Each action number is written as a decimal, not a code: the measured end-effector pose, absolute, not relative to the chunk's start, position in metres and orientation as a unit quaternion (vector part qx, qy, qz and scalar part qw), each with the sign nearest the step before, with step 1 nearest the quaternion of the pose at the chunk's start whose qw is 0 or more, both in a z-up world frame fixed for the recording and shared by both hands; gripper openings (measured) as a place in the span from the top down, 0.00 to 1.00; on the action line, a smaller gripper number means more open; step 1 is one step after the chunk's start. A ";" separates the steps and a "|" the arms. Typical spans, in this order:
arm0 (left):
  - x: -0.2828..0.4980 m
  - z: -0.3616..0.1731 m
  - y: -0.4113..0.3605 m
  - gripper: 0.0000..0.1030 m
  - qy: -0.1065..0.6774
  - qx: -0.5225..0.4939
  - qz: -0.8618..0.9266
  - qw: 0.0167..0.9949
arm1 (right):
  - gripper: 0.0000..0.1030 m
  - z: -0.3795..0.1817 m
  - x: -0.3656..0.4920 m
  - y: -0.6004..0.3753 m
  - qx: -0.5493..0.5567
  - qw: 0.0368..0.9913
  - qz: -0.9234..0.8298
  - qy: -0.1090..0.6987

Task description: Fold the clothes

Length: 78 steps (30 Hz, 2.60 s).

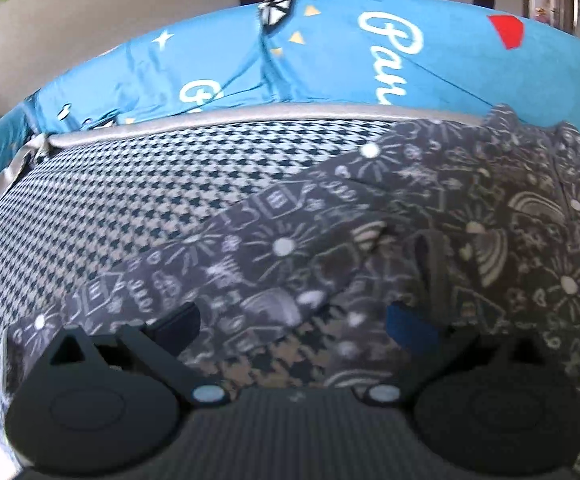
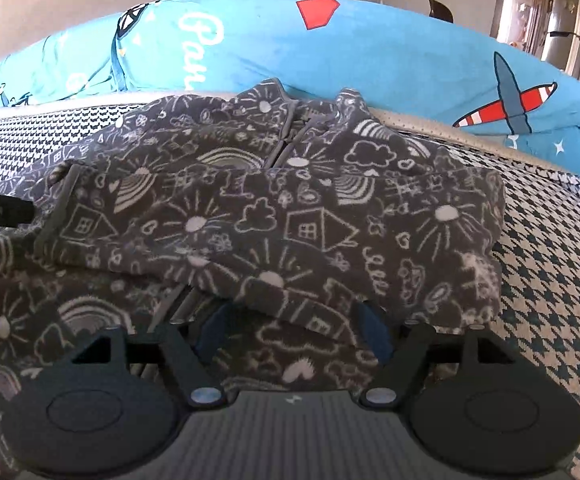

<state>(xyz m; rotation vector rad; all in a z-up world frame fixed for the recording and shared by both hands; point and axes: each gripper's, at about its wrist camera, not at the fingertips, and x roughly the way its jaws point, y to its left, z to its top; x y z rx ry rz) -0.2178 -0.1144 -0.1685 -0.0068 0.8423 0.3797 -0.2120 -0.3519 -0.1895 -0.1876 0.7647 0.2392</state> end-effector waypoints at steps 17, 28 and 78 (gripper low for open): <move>-0.283 -0.160 -0.007 0.13 0.407 -0.115 0.347 0.837 | 0.27 -0.189 -0.213 -0.354 -0.096 0.913 0.132 0.374; -0.313 -0.168 0.049 0.12 0.406 -0.206 0.429 0.780 | 0.26 -0.191 -0.214 -0.353 -0.107 0.913 0.132 0.370; -0.253 -0.165 -0.101 0.72 0.367 -0.126 0.014 0.921 | 0.22 -0.189 -0.213 -0.347 -0.125 0.914 0.125 0.365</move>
